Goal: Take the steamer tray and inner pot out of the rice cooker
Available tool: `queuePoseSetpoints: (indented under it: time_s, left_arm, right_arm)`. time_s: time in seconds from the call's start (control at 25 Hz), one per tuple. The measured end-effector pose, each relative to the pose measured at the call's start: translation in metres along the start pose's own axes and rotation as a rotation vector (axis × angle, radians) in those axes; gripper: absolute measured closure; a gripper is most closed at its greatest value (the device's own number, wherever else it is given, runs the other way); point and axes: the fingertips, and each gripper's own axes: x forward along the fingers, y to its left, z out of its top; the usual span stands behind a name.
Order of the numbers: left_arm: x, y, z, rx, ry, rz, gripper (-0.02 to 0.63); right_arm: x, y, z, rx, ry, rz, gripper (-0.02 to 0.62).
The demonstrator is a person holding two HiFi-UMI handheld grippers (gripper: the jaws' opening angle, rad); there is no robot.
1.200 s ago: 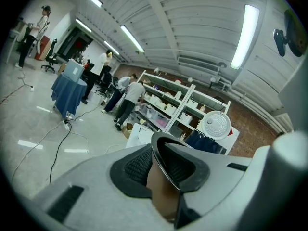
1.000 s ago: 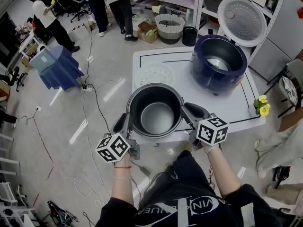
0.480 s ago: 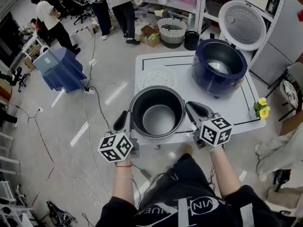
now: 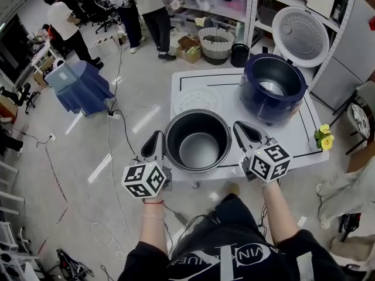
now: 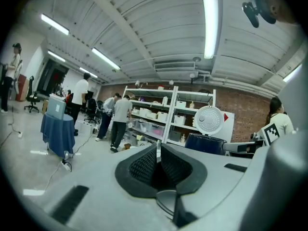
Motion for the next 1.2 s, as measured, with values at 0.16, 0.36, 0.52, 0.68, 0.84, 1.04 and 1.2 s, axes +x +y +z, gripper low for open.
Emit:
queuePoseSetpoints:
  time_s: [0.16,0.36,0.52,0.68,0.84,1.04,1.2]
  left_arm:
    - [-0.001,-0.005,0.015,0.065,-0.026,-0.003,0.583]
    - [-0.006,-0.008,0.033,0.090,-0.064,-0.007,0.588]
    - [-0.011,-0.011,0.049,0.098,-0.093,-0.011,0.589]
    - [-0.013,-0.016,0.061,0.116,-0.117,-0.014,0.589]
    - [-0.017,-0.019,0.070,0.137,-0.133,-0.010,0.589]
    - [-0.024,-0.019,0.077,0.137,-0.149,-0.007,0.589]
    - [-0.032,-0.020,0.082,0.137,-0.168,-0.008,0.589]
  right_arm:
    - [0.000,0.007,0.012,-0.069,-0.026,0.004,0.597]
    - [-0.003,0.015,0.031,-0.099,-0.071,0.011,0.597]
    - [-0.005,0.020,0.046,-0.111,-0.098,0.019,0.597]
    - [-0.008,0.025,0.057,-0.117,-0.126,0.033,0.598]
    - [-0.010,0.030,0.065,-0.125,-0.146,0.049,0.598]
    - [-0.013,0.035,0.073,-0.132,-0.165,0.050,0.597]
    - [-0.015,0.038,0.076,-0.135,-0.177,0.052,0.598]
